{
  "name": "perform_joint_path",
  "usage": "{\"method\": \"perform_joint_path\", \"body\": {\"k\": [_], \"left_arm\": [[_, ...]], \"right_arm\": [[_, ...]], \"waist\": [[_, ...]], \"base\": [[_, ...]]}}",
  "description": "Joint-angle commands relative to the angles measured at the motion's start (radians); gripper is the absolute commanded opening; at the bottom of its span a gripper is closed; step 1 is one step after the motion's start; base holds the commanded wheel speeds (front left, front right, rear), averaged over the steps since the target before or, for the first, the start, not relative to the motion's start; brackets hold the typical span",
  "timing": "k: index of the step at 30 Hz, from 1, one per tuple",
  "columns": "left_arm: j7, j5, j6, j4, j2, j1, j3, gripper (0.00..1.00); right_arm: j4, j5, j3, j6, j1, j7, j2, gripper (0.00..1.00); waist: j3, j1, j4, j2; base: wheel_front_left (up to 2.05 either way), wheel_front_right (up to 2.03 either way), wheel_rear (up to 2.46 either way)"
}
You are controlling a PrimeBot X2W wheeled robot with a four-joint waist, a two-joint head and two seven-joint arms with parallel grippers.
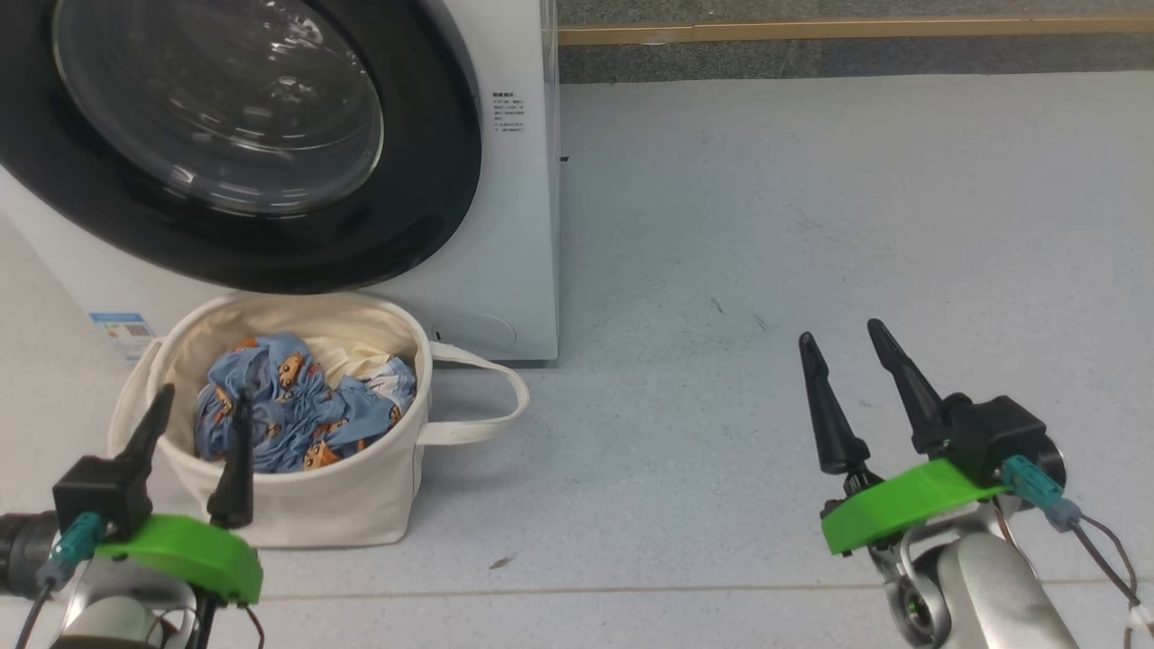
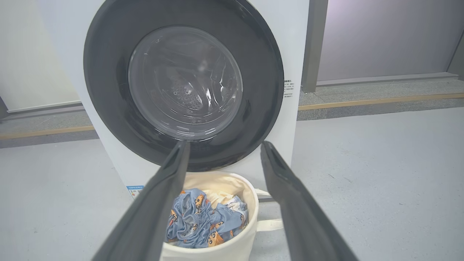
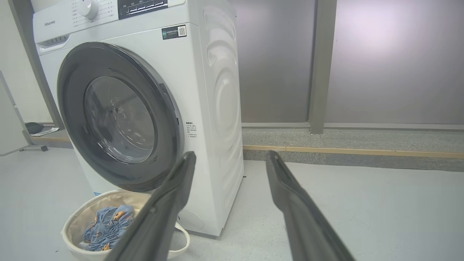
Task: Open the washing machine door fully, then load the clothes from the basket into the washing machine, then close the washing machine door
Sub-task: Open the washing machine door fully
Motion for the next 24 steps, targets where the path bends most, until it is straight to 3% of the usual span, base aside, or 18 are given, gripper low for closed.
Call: {"method": "perform_joint_path", "body": {"k": [1,24], "left_arm": [[-0.002,0.013,-0.006,-0.030,0.045,-0.029,0.041,1.00],[-0.030,-0.033,-0.008,-0.082,0.031,-0.031,0.056,1.00]], "right_arm": [[-0.036,0.004,0.022,0.000,-0.021,-0.006,0.002,1.00],[-0.034,0.089,0.014,0.000,-0.106,0.001,0.002,1.00]], "waist": [[0.000,0.0000,0.000,0.0000],[0.057,0.0000,0.028,0.0000]], "base": [[0.40,0.40,-0.81],[0.04,0.04,-0.07]]}}
